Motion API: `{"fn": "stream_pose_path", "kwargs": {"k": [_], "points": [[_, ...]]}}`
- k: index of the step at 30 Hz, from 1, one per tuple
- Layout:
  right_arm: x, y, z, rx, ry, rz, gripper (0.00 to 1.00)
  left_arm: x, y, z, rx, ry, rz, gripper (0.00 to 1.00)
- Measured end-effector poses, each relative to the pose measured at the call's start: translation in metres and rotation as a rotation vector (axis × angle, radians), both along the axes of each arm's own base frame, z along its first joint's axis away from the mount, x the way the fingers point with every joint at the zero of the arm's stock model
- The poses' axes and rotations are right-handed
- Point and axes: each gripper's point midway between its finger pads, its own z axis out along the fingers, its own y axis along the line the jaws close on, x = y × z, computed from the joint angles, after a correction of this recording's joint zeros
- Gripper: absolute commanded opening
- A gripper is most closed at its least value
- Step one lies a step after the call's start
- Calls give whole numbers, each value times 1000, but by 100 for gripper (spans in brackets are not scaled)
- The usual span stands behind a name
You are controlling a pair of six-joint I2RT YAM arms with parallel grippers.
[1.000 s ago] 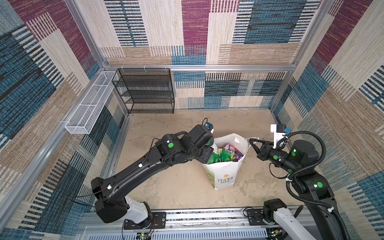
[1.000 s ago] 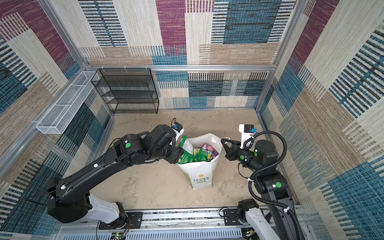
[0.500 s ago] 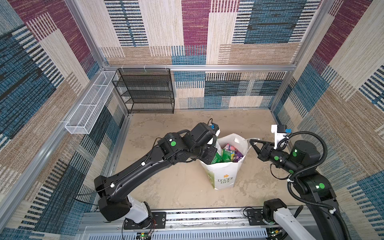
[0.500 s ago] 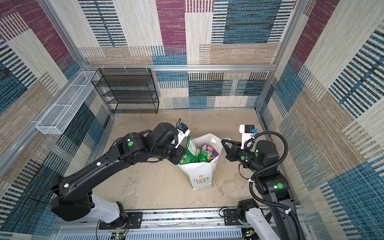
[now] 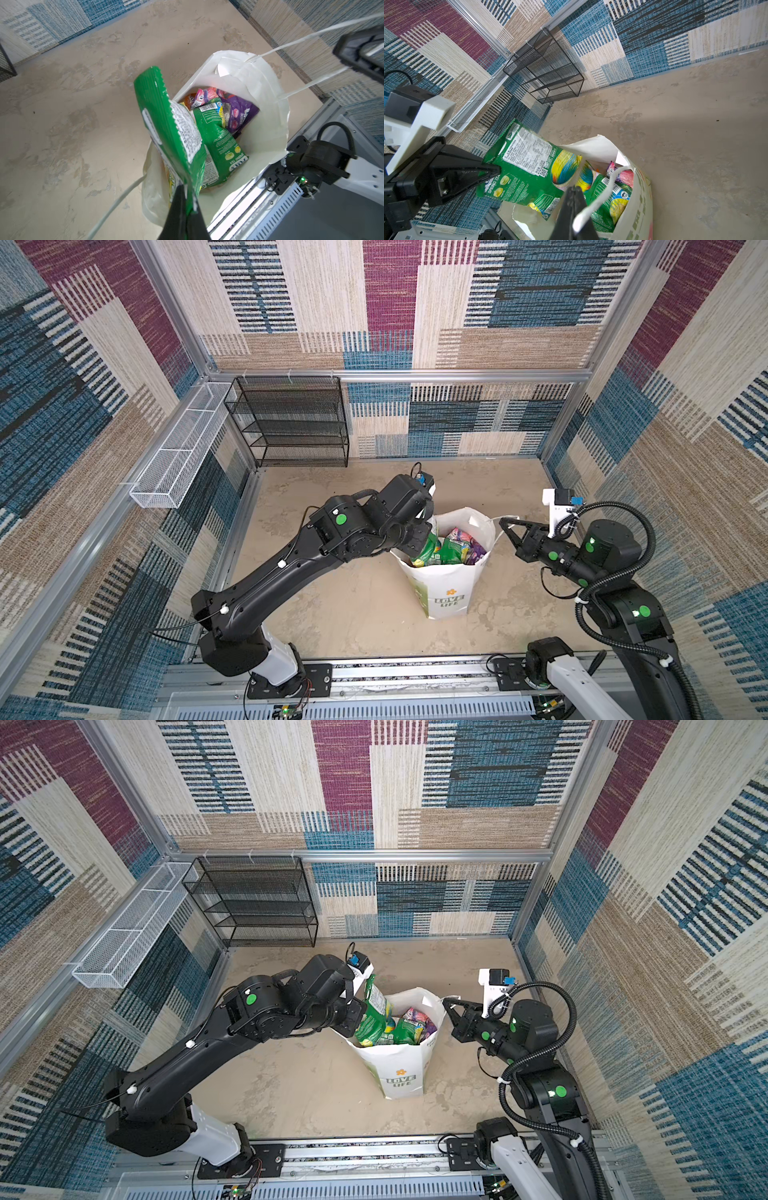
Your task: Place the snacks into the paper bag
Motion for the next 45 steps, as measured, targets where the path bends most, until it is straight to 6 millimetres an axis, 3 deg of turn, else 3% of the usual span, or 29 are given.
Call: {"fn": "stream_pose_path", "kwargs": {"k": [6,12,18,20,22,25,30,35,40,45], "points": [[2,0,-2,-4,5,1,6,2,-9,-5,72,-32,8,0],[3,1,-6,-5,10,2,6,-7,-46,-26,121,-10,-56,0],[4,1,-7,-5,13,2,6,-26,-98,-46,73,94,-179,30],[5,1,-7,-5,13,2,6,-35,-117,-52,35,145,-231,27],[5,1,-6,-5,13,2,6,-42,-130,-59,7,190,-267,17],[4,1,-6,-5,14,1,6,-43,-143,-66,-21,224,-279,17],[6,-4,-6,-12,14,-31,6,-30,-150,-77,-55,281,-254,5],[1,0,-4,-4,6,-1,6,-18,-148,-83,-115,352,-223,5],[2,1,-5,-4,11,2,6,-6,-144,-75,-164,356,-209,4],[2,2,-5,-3,12,9,6,1,-142,-94,-137,387,-191,5]]}}
